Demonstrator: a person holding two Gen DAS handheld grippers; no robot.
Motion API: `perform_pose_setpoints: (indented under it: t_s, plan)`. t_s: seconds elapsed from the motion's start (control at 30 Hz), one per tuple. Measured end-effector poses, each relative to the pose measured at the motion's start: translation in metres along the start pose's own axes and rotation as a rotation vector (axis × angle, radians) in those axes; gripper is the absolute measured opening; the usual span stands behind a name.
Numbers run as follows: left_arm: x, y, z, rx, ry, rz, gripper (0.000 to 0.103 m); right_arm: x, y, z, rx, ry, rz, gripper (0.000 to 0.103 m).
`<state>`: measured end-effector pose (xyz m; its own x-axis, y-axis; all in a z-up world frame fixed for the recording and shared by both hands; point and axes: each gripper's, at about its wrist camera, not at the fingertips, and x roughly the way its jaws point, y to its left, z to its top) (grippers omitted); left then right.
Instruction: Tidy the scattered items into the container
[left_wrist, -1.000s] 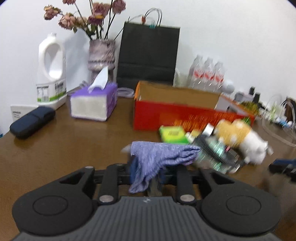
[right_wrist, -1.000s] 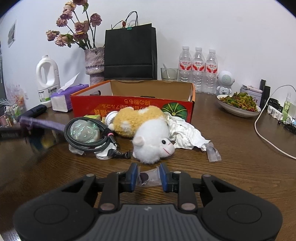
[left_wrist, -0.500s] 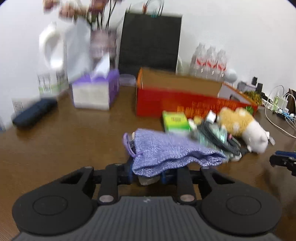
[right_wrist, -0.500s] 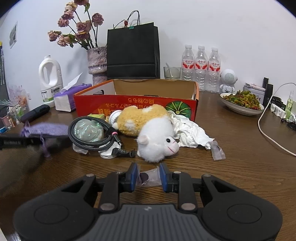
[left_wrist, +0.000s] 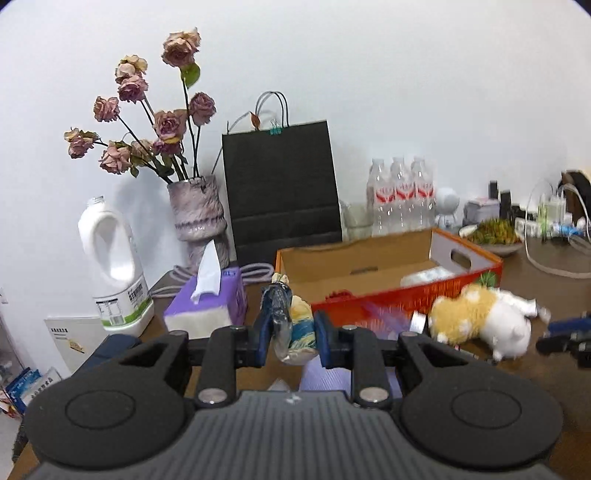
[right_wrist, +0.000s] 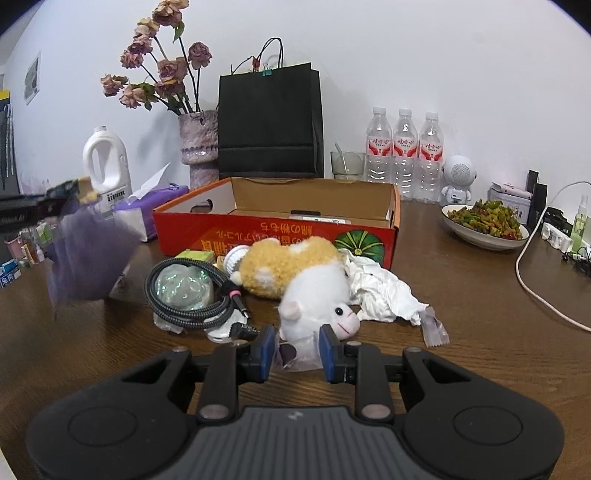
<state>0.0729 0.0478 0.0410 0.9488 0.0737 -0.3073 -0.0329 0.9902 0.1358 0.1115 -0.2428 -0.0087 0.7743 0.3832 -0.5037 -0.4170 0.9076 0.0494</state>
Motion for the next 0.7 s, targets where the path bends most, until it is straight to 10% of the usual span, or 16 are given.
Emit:
perform_pose_setpoints:
  t_s: [0.7]
  plan:
    - [0.081, -0.016, 0.059, -0.158, 0.002, -0.188, 0.026, 0.045, -0.001, 0.110, -0.071, -0.153, -0.026, 0.025]
